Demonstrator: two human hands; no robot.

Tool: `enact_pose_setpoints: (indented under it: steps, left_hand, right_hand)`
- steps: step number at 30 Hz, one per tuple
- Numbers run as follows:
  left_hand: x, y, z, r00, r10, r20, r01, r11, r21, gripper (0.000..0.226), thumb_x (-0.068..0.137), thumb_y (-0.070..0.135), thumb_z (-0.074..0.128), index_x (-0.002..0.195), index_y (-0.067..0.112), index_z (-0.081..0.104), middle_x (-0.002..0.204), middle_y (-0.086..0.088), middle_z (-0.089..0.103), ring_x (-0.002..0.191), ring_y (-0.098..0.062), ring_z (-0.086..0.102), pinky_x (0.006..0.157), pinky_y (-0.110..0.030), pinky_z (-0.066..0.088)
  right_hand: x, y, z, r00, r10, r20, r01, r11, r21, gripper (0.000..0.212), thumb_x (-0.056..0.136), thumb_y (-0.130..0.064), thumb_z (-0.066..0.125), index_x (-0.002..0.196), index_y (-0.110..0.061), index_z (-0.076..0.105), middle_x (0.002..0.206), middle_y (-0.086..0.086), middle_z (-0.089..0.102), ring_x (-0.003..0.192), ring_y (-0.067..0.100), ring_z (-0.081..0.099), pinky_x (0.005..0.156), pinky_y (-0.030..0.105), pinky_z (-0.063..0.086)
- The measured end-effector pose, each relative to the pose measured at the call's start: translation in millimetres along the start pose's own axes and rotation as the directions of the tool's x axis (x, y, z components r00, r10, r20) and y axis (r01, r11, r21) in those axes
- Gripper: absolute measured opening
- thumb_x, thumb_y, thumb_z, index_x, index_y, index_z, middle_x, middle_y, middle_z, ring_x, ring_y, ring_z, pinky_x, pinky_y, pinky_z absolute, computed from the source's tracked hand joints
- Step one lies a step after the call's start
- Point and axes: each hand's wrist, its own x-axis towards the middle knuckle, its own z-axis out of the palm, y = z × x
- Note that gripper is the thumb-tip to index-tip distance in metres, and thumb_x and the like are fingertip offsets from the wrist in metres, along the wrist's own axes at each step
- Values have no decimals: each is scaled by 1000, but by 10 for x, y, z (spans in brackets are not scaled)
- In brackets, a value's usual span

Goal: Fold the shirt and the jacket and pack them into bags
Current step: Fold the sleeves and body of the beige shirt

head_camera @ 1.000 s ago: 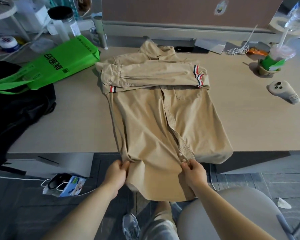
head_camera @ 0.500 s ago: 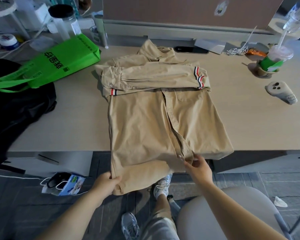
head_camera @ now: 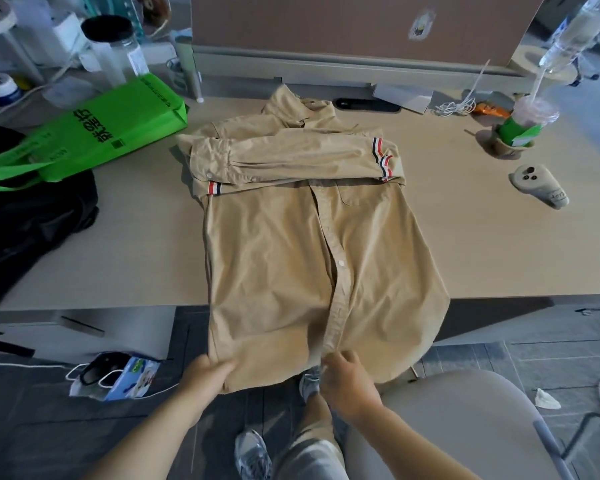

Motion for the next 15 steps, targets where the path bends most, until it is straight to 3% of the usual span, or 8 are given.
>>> enact_pose_setpoints:
  steps: [3,6,8,10,13,15]
  left_hand:
    - [-61,-5,-64,986,-56,159,54,998,19,28,78,25,77,95,10,62,89,-9,70,75,-20,63,60,-27,49]
    - [-84,2,-119,943,-163,289,156,987,49,20,78,11,76,90,3,62,65,-5,63,49,-11,50,41,-18,32]
    - [-124,63,-145,916,-187,355,189,981,30,11,80,0,69,78,5,58,50,-1,53,37,-8,42,38,-17,25]
    - [-201,176,-193,889,-182,420,194,981,13,14,76,-2,68,71,7,58,49,-2,53,38,-9,44,40,-18,28]
    - [-392,427,-330,840,-115,531,184,980,-78,18,59,4,69,77,5,68,69,-11,66,59,-19,60,55,-24,44]
    - [-500,626,-414,823,-40,566,172,968,-182,29,57,4,67,86,3,68,78,-13,68,67,-22,65,65,-30,50]
  right_hand:
    - [112,148,140,960,249,127,-267,952,148,10,88,-20,50,89,-19,60,95,3,59,85,19,54,75,30,44]
    - [135,263,147,885,448,130,-448,740,502,19,89,-21,51,93,-7,64,76,7,59,68,20,52,62,35,44]
    - [93,331,27,836,540,96,-467,608,642,22,92,-19,50,89,1,58,71,8,52,67,22,48,60,33,39]
    - [56,435,-127,794,606,45,-464,557,689,25,93,-23,52,89,2,57,72,9,52,69,24,49,67,36,40]
    - [21,569,-380,737,676,2,-436,473,766,36,91,-32,55,106,0,56,76,12,53,73,28,51,71,39,41]
    - [-48,582,-576,722,692,-11,-426,457,781,32,91,-32,56,99,-1,56,74,12,52,73,29,51,75,41,44]
